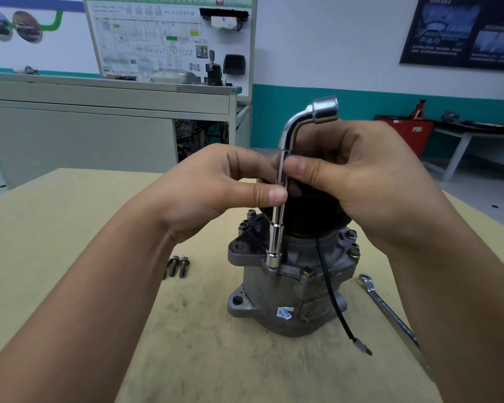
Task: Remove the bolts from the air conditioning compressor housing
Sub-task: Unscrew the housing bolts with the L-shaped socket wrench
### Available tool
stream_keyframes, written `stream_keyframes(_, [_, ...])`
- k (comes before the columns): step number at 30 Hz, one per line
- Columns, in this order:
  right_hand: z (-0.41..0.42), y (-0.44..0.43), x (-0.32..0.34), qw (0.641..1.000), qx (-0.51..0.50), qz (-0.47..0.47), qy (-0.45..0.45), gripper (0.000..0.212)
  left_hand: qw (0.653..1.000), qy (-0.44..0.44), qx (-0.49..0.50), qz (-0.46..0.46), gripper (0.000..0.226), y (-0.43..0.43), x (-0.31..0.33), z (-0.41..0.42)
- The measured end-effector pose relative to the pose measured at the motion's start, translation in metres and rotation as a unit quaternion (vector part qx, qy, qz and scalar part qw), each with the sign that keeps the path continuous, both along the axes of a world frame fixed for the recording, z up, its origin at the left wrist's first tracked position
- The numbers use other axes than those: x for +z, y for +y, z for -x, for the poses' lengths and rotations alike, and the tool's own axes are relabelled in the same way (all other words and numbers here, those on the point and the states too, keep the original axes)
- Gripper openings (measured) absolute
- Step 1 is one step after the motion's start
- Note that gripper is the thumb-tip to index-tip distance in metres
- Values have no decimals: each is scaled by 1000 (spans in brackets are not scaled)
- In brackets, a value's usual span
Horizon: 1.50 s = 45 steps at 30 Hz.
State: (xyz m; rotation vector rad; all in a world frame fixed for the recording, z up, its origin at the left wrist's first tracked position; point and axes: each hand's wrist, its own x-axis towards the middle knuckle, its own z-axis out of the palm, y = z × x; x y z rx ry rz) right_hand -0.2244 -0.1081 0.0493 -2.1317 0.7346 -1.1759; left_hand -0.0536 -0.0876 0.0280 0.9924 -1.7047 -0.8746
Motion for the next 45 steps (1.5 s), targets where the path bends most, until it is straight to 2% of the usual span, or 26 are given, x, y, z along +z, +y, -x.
stream_keyframes(7, [1,1,1,1000,15,8,6,7,1000,-2,13,-8,30,-1,-2,1])
stream_keyframes(8, [1,1,0,1000,15,4,3,8,1000,0,14,-9,39,-1,-2,1])
stream_keyframes(10, [2,3,0,1000,12,-23,-16,27,1000,1,16,-9,64,-1,0,2])
stream_keyframes(12, [1,4,-1,999,5,-41,-27,42,1000,-2,20,-5,75,0,0,4])
stream_keyframes(15, [-5,4,-4,999,-22,-30,-34,36,1000,-9,23,-5,80,0,0,5])
stream_keyframes(18, [-7,3,-6,998,-44,-16,-44,21,1000,-8,24,-10,73,-1,1,5])
stream_keyframes(22, [-7,3,-4,999,-33,10,-31,11,1000,-5,-3,-8,24,-1,0,2])
stream_keyframes(26, [-5,0,-2,1000,-19,20,-8,7,1000,10,-20,-12,29,-1,-1,-2])
stream_keyframes(30, [-3,0,0,1000,13,17,-1,6,1000,8,-26,-13,25,0,-1,-3])
stream_keyframes(35, [0,3,-1,999,31,-9,-11,8,1000,-4,-15,-15,52,-3,-2,-2])
stream_keyframes(36, [0,3,-1,999,25,-18,-21,11,1000,-7,-15,-14,51,-3,-2,-2])
stream_keyframes(39, [-1,3,-3,999,1,-28,-43,20,1000,3,-15,-13,22,-2,0,-1])
stream_keyframes(40, [-2,3,-3,999,-4,-26,-43,21,1000,6,-15,-10,19,-2,0,0])
stream_keyframes(45, [-3,3,-4,999,-14,-14,-41,17,1000,0,0,-1,37,-2,0,2])
